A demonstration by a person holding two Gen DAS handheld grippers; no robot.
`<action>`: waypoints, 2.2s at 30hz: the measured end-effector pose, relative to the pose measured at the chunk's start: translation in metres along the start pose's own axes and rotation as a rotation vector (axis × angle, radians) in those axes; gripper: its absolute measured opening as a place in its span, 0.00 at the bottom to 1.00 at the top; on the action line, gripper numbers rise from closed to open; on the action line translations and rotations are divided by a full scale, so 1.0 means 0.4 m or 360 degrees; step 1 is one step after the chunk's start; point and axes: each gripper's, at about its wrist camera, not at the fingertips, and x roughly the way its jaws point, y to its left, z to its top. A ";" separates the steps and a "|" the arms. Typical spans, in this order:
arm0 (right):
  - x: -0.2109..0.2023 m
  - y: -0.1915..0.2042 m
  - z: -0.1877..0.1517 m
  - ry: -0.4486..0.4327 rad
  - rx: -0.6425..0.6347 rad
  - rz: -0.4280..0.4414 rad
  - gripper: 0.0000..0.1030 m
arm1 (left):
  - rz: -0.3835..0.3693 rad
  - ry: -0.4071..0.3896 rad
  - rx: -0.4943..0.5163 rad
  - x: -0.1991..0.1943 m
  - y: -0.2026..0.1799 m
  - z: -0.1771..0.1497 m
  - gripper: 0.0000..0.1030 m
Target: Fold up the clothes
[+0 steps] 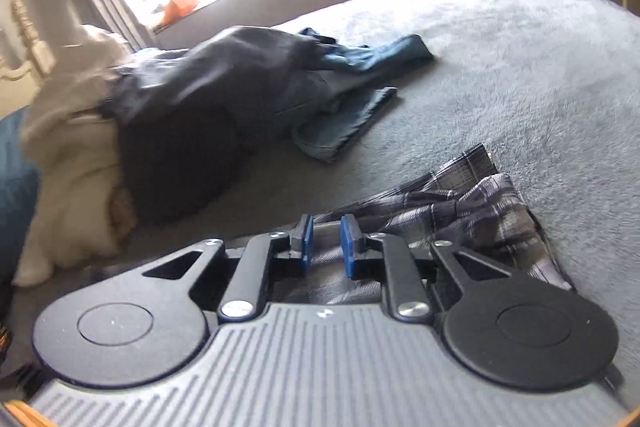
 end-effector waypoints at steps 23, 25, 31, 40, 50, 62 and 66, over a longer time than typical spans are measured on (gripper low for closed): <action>-0.189 -0.063 -0.093 0.0237 -0.0120 -0.0192 0.27 | -0.0012 -0.0103 0.0026 -0.078 -0.014 0.010 0.85; -0.203 -0.128 -0.079 0.0223 0.0137 -0.0164 0.27 | -0.0090 -0.0159 0.0069 -0.100 -0.043 0.023 0.85; -0.198 -0.269 -0.101 0.0239 0.0727 -0.0060 0.27 | -0.0466 -0.0266 0.0365 -0.128 -0.214 0.054 0.83; -0.170 -0.310 -0.128 0.0334 0.0928 -0.0114 0.27 | -0.0648 -0.0144 0.0997 -0.069 -0.490 -0.021 0.49; -0.129 -0.309 -0.136 0.0292 0.0825 -0.0142 0.08 | -0.0680 -0.0019 0.0872 -0.009 -0.490 -0.013 0.20; -0.145 -0.329 -0.164 0.0250 0.0793 -0.0228 0.05 | -0.0681 -0.0046 0.0789 0.027 -0.503 -0.009 0.02; -0.162 -0.323 -0.167 0.0195 0.0768 -0.0276 0.05 | -0.0747 -0.0090 0.0698 0.016 -0.486 -0.007 0.00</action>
